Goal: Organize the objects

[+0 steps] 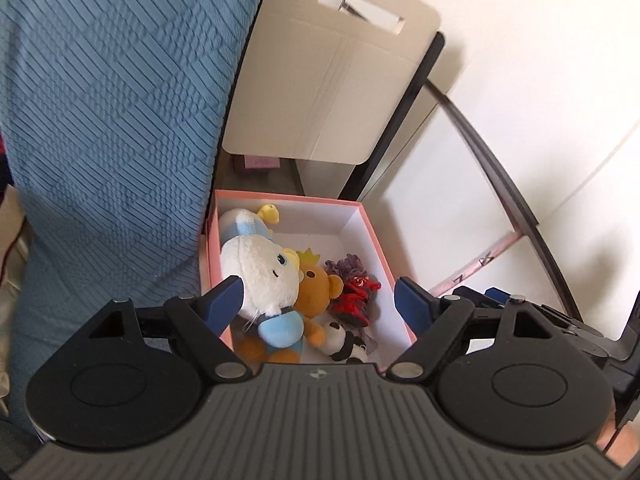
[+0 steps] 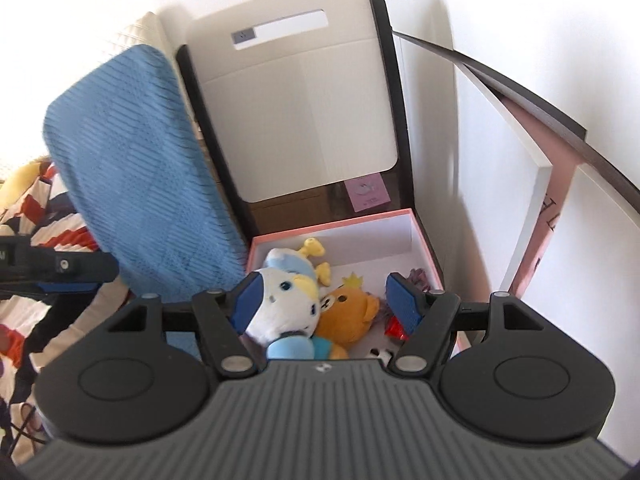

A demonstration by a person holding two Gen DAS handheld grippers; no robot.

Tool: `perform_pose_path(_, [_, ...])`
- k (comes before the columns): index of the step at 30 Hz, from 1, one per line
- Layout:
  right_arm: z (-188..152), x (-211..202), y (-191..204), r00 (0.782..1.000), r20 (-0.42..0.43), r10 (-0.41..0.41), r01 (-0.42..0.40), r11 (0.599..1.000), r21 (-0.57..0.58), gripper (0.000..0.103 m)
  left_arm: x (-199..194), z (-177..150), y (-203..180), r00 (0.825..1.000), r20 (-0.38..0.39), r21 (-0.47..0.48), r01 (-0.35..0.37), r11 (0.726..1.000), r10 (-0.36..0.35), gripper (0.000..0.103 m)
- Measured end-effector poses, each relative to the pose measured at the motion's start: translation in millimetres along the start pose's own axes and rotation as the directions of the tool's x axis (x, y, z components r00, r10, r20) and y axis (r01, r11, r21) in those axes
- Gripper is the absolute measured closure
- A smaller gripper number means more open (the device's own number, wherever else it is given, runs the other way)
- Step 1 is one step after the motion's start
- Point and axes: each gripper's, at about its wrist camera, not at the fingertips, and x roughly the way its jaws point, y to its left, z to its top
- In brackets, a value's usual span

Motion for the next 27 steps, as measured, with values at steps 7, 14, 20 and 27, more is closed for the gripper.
perform_pose_path(7, [-41, -32, 18, 1.0, 0.012, -0.001, 0.001, 1.0, -0.013, 0.033, -43, -46, 1, 0.998, 0.059, 0.031, -0.006, 0.999, 0.004, 0.015])
perform_pose_path(14, [-85, -46, 27, 1.0, 0.019, -0.019, 0.019, 1.0, -0.003, 0.033, -64, -92, 6, 0.995, 0.098, 0.034, -0.002, 0.999, -0.001, 0.015])
perform_pose_path(20, [-114, -43, 26, 1.0, -0.006, -0.016, 0.016, 1.0, 0.019, 0.033, -61, -126, 0, 0.994, 0.108, 0.062, -0.007, 0.998, 0.0, 0.015])
perform_pose_path(27, [-128, -47, 23, 1.0, -0.015, -0.013, 0.013, 0.999, 0.03, 0.033, -57, -146, 0, 0.992, 0.129, 0.062, -0.015, 0.998, 0.007, 0.015])
